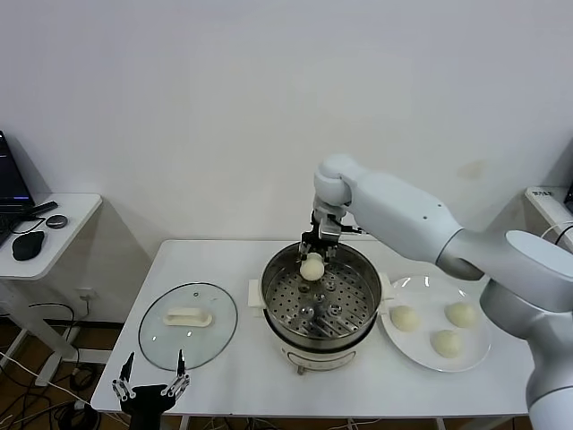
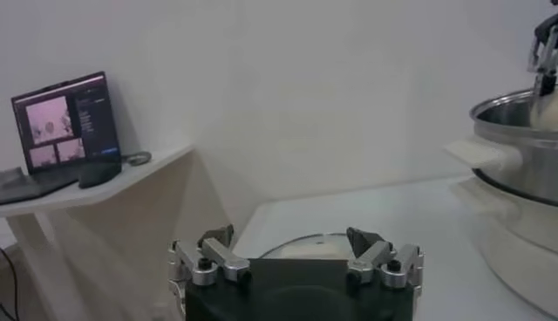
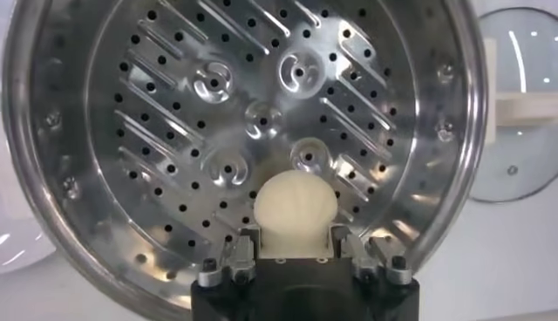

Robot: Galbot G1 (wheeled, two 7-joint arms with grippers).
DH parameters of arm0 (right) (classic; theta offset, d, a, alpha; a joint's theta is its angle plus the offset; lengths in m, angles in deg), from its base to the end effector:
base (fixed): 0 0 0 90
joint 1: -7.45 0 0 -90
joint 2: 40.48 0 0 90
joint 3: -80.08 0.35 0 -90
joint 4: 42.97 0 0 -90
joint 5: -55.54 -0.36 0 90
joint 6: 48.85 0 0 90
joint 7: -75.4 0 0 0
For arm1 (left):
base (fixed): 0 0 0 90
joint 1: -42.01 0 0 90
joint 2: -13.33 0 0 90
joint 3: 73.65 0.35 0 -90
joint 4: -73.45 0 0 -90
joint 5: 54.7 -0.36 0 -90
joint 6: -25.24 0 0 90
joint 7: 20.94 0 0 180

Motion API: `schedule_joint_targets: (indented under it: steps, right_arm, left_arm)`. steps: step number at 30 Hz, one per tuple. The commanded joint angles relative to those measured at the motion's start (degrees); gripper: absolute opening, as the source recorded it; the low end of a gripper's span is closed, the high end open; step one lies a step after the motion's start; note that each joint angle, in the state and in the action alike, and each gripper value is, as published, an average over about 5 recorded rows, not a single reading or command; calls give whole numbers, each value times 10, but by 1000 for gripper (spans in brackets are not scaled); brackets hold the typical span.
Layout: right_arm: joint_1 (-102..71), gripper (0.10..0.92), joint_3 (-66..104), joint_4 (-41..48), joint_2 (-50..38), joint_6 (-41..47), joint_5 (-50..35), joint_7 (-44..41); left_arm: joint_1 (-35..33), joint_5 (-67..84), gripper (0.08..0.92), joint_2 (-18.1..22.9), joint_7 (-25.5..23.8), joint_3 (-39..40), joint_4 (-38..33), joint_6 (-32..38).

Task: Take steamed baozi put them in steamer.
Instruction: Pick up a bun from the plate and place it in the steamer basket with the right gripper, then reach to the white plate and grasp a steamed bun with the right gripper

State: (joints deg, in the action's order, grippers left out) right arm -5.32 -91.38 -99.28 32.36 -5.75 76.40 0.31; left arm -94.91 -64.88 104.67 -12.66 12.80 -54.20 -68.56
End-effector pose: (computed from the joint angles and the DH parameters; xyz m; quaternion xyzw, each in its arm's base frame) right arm 0.6073 0.1208 -0.0920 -0.6825 0.0663 -0.7276 0.0184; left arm 0.0990 0.0146 -0.2969 0.0980 -0.9833 -0.1078 0.1089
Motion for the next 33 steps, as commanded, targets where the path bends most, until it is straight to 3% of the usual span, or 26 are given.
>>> schedule_joint_targets:
  steps: [1, 8, 13, 16, 20, 24, 27, 33]
  right_arm:
    - [-8, 554, -5, 7, 6, -5, 19, 16]
    - [-6, 759, -2, 23, 3, -4, 6, 24]
    - [12, 819, 0, 1, -22, 28, -67, 16]
    - [40, 822, 9, -51, -66, 113, -126, 8]
    - [89, 823, 28, -142, -162, 347, -212, 14]
    - [110, 823, 67, -174, -239, 555, -291, 2]
    - [99, 823, 91, -189, -293, 643, -309, -7]
    - [40, 823, 100, -240, -413, 715, -268, -22]
  left_arm:
    - [0, 0, 823, 0, 0, 0, 0, 0]
    - [3, 0, 823, 0, -1, 0, 4, -1]
    - [6, 0, 823, -1, -2, 0, 8, -1]
    - [7, 1, 823, -3, -4, 1, 9, -2]
    - [9, 3, 823, -5, -6, 0, 9, -3]
    - [15, 13, 823, -7, -11, 0, 5, -10]
    - [19, 20, 823, -12, -16, -1, 3, -15]
    - [24, 34, 823, -22, -21, -7, 3, -21]
